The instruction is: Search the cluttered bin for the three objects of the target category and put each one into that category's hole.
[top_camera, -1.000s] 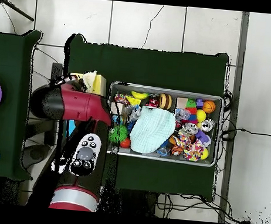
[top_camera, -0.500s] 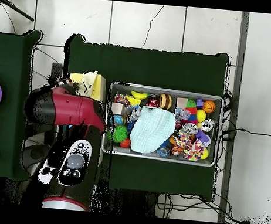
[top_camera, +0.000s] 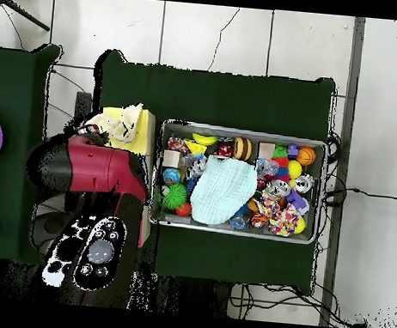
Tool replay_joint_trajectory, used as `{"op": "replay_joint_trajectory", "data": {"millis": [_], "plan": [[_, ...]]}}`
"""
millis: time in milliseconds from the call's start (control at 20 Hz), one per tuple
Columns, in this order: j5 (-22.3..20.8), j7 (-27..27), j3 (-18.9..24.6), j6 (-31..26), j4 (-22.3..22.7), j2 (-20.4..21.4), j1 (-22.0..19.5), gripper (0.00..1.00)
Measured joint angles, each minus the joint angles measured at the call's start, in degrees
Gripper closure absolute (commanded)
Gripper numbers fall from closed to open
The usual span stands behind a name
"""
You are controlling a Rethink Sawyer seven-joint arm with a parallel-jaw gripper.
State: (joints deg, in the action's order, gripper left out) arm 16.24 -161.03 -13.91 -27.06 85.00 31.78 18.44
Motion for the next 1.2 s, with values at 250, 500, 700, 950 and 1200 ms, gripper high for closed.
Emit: {"op": "replay_joint_trajectory", "data": {"millis": [250,500,700,950,1200], "plan": [[-0.02,0.00,0.05,0.00,1.04,0.27,-0.77,1.00],[-0.02,0.00,0.17,0.00,2.01,0.00,-2.30,1.00],[-0.01,0.00,0.33,0.00,2.38,-0.08,-3.63,1.00],[-0.01,0.00,0.42,0.00,2.38,-0.35,-4.74,1.00],[-0.01,0.00,0.42,0.02,2.36,-1.15,-4.17,1.00]]}}
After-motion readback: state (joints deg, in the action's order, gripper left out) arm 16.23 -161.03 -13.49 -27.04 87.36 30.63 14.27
